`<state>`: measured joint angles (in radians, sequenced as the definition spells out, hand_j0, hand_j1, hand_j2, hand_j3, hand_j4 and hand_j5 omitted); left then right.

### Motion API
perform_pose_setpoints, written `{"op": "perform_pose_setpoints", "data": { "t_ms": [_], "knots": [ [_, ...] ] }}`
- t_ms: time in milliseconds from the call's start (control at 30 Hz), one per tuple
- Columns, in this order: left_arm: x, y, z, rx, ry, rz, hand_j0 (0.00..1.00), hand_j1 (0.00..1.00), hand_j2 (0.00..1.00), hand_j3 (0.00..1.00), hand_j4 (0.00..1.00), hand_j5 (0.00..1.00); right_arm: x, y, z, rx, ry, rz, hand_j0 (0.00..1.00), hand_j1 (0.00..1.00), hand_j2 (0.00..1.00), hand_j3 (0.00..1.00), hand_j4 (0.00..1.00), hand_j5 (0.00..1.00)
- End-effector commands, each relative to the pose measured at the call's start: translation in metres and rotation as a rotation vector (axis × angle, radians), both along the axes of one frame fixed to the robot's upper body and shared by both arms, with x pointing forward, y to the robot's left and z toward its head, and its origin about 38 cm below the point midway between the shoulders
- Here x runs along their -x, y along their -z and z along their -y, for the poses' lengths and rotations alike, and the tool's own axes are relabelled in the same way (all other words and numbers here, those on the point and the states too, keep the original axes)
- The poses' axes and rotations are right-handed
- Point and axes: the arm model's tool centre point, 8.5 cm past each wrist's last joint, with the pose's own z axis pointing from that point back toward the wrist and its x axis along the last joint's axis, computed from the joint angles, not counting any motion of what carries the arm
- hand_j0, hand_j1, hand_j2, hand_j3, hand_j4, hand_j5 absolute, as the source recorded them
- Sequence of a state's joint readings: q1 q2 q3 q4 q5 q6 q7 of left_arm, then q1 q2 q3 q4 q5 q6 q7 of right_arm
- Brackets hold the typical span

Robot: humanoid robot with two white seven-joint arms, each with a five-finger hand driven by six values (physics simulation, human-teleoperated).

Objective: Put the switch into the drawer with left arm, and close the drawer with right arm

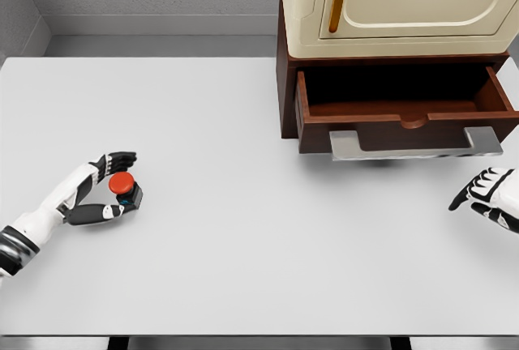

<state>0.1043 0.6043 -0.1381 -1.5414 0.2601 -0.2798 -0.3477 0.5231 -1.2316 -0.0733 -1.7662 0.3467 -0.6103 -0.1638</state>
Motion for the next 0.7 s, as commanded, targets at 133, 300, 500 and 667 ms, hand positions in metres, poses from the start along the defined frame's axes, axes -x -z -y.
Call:
{"op": "perform_pose_setpoints", "data": {
  "t_ms": [133,300,500,667],
  "knots": [
    [0.002,0.002,0.001,-0.008,0.005,-0.003,0.76,0.76,0.76,0.76,0.76,0.76,0.000,-0.001,0.000,-0.004,0.002,0.000,0.51,0.51,0.51,0.51,0.51,0.51],
    [0.004,0.005,0.005,-0.009,0.017,-0.012,0.69,0.69,0.69,0.69,0.69,0.69,0.000,-0.001,0.000,-0.004,0.002,0.000,0.51,0.51,0.51,0.51,0.51,0.51],
    [0.003,0.003,0.006,-0.007,0.023,-0.004,0.52,0.52,0.52,0.52,0.52,0.52,0.000,0.000,0.000,-0.005,0.000,-0.002,0.51,0.51,0.51,0.51,0.51,0.51],
    [0.002,-0.009,0.012,-0.004,0.043,0.027,0.46,0.46,0.46,0.46,0.46,0.46,0.000,-0.001,0.000,-0.005,0.000,0.000,0.51,0.51,0.51,0.51,0.51,0.51]
  ]
}}
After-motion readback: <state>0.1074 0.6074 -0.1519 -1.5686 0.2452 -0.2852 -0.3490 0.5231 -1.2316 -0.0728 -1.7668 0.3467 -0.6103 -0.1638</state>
